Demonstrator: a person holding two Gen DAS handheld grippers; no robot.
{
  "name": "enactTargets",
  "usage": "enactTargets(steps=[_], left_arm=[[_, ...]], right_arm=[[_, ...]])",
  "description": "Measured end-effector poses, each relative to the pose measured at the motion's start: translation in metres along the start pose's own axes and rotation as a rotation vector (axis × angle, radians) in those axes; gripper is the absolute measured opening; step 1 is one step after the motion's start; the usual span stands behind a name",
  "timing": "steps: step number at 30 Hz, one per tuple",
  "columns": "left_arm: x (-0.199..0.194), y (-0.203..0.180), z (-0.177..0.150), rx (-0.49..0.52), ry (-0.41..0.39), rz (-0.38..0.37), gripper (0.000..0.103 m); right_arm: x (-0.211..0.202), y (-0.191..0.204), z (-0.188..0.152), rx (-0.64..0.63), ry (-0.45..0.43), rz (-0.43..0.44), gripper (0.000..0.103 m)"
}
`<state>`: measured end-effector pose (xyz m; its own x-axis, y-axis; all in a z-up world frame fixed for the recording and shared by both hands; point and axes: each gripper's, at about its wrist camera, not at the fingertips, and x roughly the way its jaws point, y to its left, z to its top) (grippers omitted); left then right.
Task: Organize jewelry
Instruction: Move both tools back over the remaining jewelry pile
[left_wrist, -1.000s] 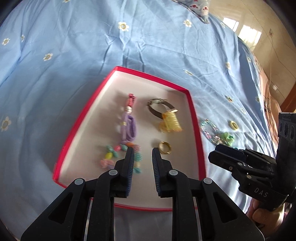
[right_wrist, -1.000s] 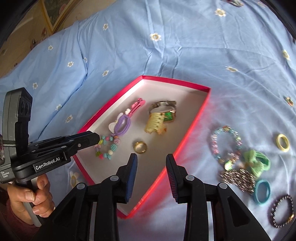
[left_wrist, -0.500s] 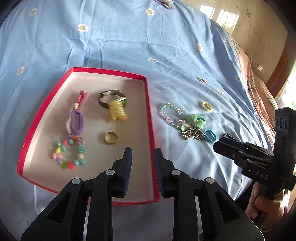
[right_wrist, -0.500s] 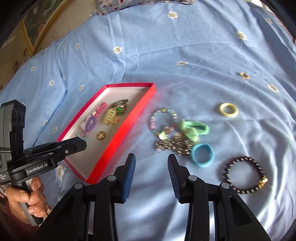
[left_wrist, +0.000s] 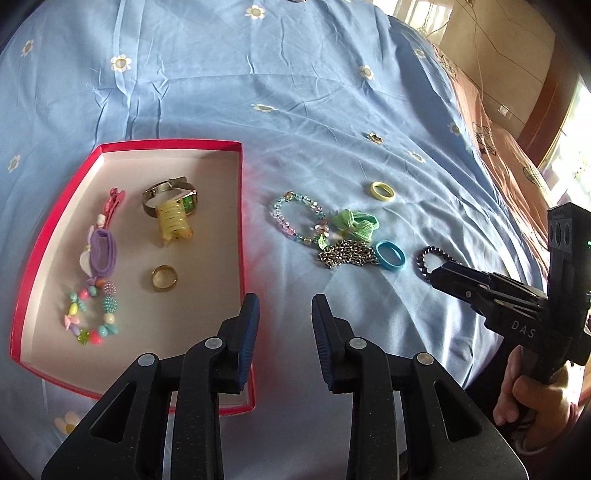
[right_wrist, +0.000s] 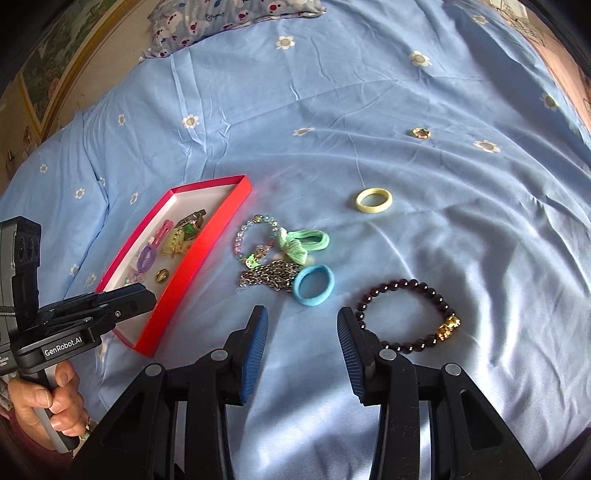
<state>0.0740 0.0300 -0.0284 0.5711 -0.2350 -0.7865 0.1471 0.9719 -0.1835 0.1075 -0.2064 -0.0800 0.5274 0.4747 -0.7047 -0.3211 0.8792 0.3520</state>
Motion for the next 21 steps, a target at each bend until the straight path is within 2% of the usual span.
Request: enactTargets(steps=[11, 21], left_arm=[[0.02, -0.006, 0.023, 0.023, 0.014, 0.003, 0.028], [0.064, -0.009, 0.054, 0.063, 0.068, 0.033, 0.028]], right_arm=[[0.008, -0.004, 0.011, 0.006, -0.009, 0.007, 0.041], [0.036, -0.008, 0.039, 0.009, 0.002, 0.012, 0.041]])
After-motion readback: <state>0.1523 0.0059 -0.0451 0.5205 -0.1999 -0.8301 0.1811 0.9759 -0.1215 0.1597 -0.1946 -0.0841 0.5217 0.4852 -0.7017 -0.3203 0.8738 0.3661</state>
